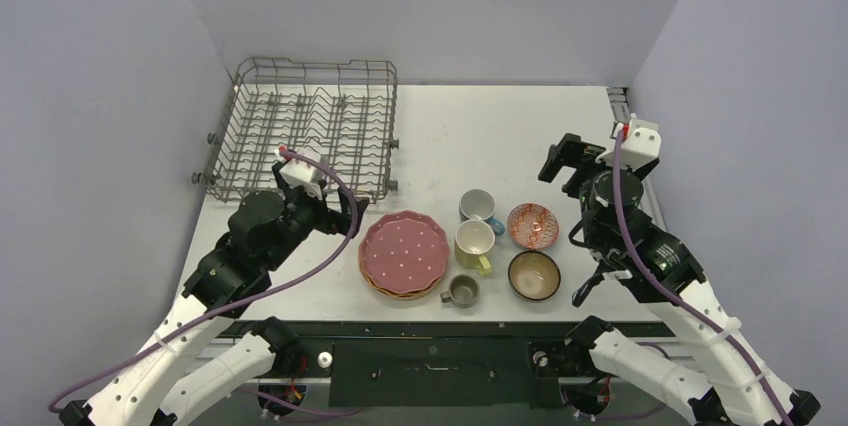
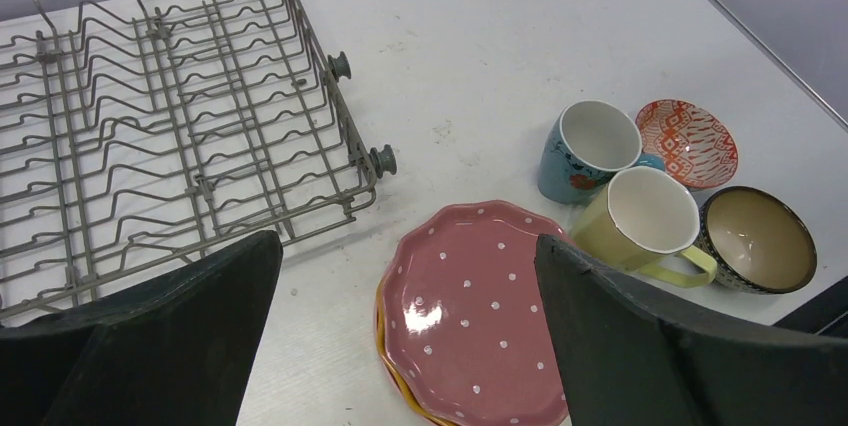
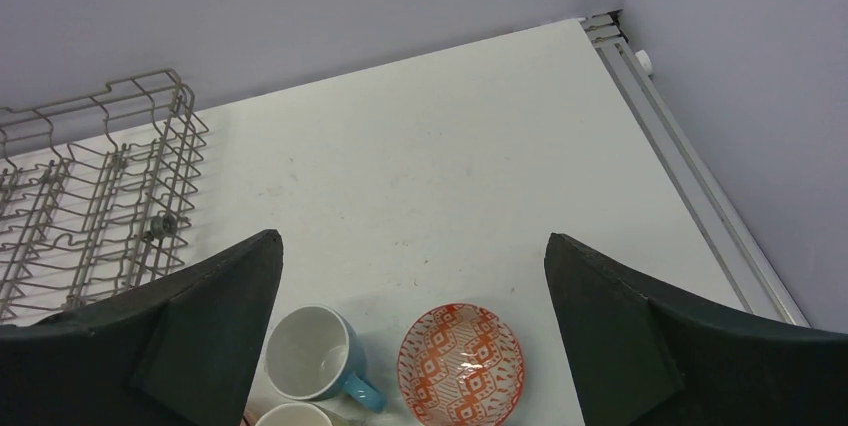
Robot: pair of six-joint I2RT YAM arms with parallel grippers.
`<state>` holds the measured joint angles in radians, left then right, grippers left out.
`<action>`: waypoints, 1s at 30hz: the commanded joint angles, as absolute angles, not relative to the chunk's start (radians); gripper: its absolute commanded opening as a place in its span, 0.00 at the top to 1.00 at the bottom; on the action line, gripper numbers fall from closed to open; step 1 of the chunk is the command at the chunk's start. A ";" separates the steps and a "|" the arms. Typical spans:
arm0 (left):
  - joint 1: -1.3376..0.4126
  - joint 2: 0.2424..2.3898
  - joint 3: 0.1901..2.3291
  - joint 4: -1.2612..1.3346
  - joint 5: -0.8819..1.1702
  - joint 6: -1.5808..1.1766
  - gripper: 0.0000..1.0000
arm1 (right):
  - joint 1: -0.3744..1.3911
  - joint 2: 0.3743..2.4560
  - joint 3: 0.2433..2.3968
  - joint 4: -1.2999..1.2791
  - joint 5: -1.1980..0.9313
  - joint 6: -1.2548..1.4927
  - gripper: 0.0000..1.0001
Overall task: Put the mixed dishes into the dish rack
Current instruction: Move the dish rack to the center of the board.
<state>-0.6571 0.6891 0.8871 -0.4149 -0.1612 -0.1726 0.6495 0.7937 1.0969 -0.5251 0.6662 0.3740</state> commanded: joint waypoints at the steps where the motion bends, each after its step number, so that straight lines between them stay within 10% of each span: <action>1: -0.649 0.670 0.886 -0.350 -0.158 -0.163 0.04 | 0.655 0.778 1.156 -0.529 0.692 0.369 0.01; 30: -0.647 0.719 0.924 -0.413 -0.206 -0.190 0.04 | 0.658 0.910 1.297 -0.844 0.622 0.319 0.15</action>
